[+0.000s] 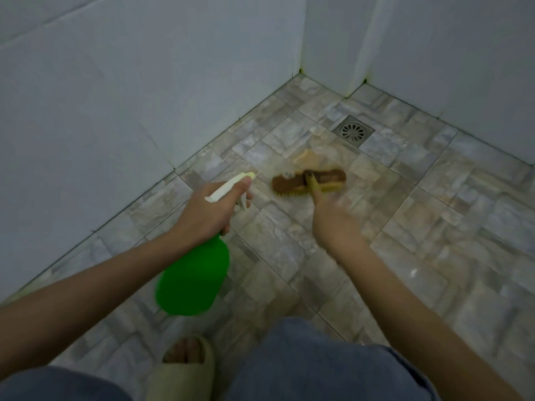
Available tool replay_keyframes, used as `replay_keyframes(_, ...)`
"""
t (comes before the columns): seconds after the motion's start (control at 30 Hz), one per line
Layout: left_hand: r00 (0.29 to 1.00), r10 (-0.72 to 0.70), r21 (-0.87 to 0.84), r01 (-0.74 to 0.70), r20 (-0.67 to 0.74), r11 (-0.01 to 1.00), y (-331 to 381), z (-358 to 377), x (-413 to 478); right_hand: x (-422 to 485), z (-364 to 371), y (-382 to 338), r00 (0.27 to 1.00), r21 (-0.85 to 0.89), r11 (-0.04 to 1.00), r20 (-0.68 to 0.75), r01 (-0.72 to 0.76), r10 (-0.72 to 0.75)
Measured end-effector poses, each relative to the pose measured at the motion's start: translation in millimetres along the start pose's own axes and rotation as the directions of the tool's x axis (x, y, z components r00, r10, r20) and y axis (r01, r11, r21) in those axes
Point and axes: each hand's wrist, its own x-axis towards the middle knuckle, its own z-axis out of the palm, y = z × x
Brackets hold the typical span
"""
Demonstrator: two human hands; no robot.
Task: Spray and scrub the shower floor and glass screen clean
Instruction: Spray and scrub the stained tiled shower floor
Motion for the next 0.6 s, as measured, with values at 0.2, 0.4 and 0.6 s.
replay_keyframes(0.2,0.999,-0.006,0.020,0.005,0.035,1.000,-5,5,3,3,4,8,1.000,-0.022,1.000,-0.023,-0.013,0.013)
replay_keyframes(0.4,0.996,0.027,-0.001,-0.027,0.081,1.000,-15,21,15,24,-17,21,0.995,0.070,0.993,0.027,-0.098,0.097)
replay_keyframes(0.6,0.997,-0.002,-0.073,0.007,0.079,0.997,-10,33,35,2,-1,16,0.990,0.059,0.989,-0.030,-0.136,0.138)
